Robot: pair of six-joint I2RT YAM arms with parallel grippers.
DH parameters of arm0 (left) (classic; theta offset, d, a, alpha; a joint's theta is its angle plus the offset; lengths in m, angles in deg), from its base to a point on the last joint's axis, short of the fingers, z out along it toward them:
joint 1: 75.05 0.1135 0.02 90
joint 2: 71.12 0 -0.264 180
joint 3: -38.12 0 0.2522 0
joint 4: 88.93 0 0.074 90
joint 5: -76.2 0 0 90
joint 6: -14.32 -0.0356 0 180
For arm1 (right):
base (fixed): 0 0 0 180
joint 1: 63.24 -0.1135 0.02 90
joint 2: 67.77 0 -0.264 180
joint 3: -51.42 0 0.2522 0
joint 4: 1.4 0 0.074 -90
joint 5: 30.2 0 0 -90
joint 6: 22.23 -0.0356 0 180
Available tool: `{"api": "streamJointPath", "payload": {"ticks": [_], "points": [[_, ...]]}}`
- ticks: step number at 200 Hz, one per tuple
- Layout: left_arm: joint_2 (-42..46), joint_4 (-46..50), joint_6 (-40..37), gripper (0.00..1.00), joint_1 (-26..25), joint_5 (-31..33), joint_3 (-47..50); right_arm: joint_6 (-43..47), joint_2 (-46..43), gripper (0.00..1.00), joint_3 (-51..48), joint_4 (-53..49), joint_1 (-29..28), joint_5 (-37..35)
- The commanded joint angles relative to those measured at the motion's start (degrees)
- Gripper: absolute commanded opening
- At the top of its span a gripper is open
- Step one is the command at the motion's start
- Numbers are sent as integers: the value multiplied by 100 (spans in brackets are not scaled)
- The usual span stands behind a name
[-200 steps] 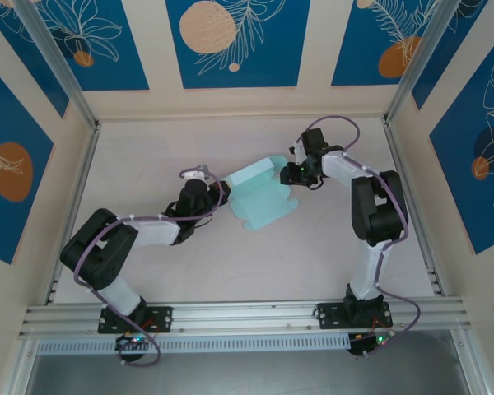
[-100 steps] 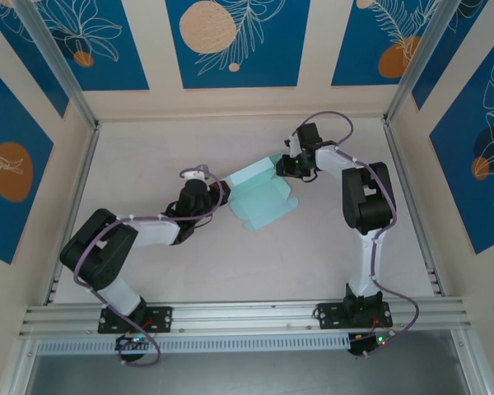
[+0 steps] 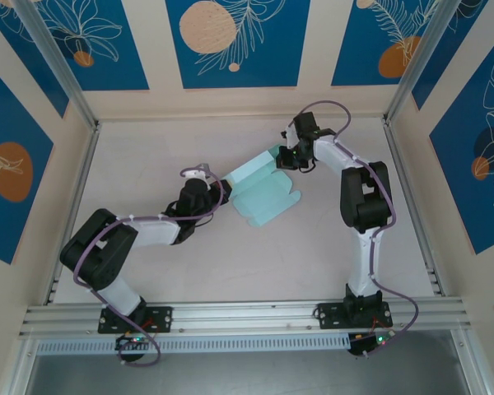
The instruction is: Fold the paper box
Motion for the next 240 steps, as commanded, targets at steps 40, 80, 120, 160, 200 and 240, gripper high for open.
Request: {"api": "streamJointPath", "payload": {"ticks": [40,80,120,160,200,240], "points": [[-107,508,-33,0,38,-90,-25,-589,-138,0,175,-729,17,794],[-230,437,32,0,23,-179,-61,-779,-246,0,-155,-438,-1,1320],[-241,435,38,0,18,-189,-68,-739,-307,0,-610,-233,-173,1028],[-214,425,18,0,9,-164,-13,-791,-503,0,-1186,236,-395,824],[-131,392,-101,0,22,-51,135,-619,-925,8,-1782,572,-517,73],[-85,459,-264,0,14,57,212,-347,-1348,28,-2092,710,-444,-1]]}}
